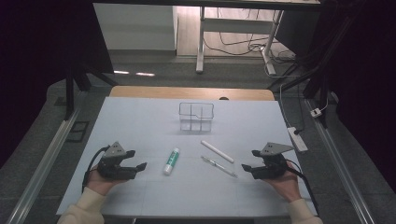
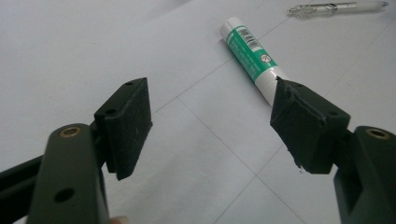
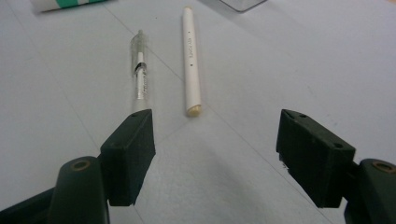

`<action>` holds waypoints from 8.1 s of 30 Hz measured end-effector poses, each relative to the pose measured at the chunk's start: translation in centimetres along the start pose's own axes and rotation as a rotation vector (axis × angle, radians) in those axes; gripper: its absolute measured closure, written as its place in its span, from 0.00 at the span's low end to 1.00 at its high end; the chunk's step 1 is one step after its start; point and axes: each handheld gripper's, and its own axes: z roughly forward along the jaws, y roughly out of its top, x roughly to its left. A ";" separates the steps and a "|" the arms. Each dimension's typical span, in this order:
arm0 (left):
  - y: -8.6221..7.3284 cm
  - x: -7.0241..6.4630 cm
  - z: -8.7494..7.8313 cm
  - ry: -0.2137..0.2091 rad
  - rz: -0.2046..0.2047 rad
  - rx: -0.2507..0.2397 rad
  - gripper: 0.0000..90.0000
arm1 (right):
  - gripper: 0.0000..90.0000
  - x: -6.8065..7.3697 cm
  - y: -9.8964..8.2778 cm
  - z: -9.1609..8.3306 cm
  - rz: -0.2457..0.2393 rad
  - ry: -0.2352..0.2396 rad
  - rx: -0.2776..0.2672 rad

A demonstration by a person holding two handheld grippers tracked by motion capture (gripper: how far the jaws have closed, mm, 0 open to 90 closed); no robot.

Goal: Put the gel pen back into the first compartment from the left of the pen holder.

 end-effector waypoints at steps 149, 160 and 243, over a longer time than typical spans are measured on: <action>3.2 -3.4 2.5 -0.034 0.137 0.046 0.30 | 0.88 3.6 6.1 3.8 -0.093 0.127 0.158; 4.9 -4.4 3.7 -0.056 0.168 0.046 0.30 | 0.88 4.1 6.5 4.0 -0.117 0.134 0.153; 10.2 -10.1 11.0 -0.045 0.552 0.173 0.40 | 0.88 7.1 8.2 7.5 -0.219 0.249 0.217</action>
